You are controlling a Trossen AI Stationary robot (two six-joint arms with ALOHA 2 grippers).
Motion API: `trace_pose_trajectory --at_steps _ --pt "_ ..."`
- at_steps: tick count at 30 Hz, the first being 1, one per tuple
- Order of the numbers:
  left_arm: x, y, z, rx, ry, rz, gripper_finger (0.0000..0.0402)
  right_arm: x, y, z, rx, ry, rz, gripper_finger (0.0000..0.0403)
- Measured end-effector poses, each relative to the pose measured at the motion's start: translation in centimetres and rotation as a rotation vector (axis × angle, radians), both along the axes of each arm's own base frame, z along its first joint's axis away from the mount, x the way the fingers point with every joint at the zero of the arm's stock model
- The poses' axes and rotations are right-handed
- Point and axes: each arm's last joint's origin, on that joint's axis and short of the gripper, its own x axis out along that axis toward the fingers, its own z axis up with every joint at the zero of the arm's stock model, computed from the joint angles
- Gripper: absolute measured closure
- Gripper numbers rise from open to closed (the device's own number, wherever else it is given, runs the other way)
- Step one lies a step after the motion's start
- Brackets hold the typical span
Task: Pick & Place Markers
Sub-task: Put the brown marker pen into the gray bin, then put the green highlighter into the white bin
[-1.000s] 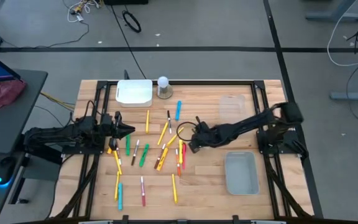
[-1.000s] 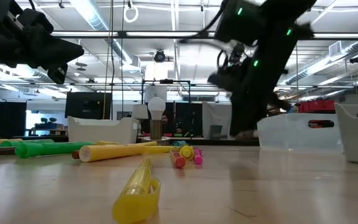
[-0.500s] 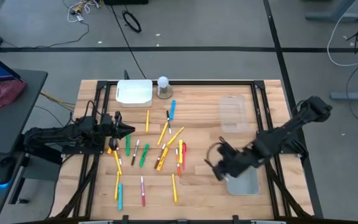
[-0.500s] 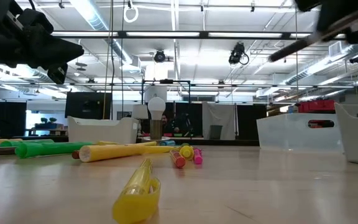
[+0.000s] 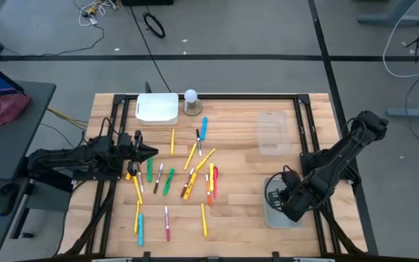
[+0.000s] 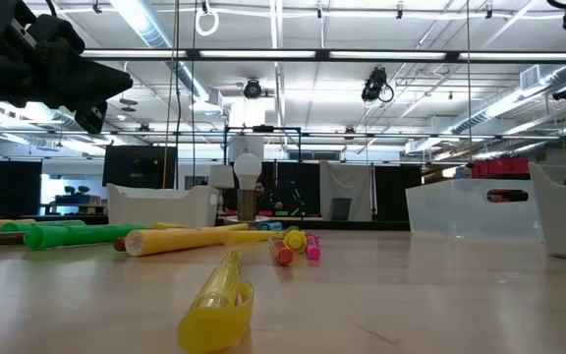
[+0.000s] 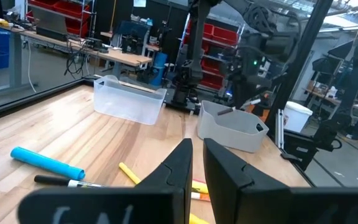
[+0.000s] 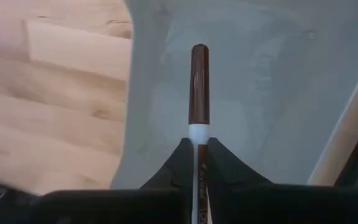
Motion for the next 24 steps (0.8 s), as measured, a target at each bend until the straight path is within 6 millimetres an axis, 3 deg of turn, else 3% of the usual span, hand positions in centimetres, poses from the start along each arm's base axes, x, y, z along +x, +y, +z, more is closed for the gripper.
trace_pose_trajectory --at_steps 15,24 --pt "0.0 0.0 0.0 0.000 0.000 0.000 0.0358 2.4 0.0 -5.6 -0.072 0.086 -0.053 0.0386" --pt "0.0 0.0 0.0 0.000 0.000 0.001 0.0358 2.1 -0.2 -6.3 -0.125 0.094 -0.003 0.0384"
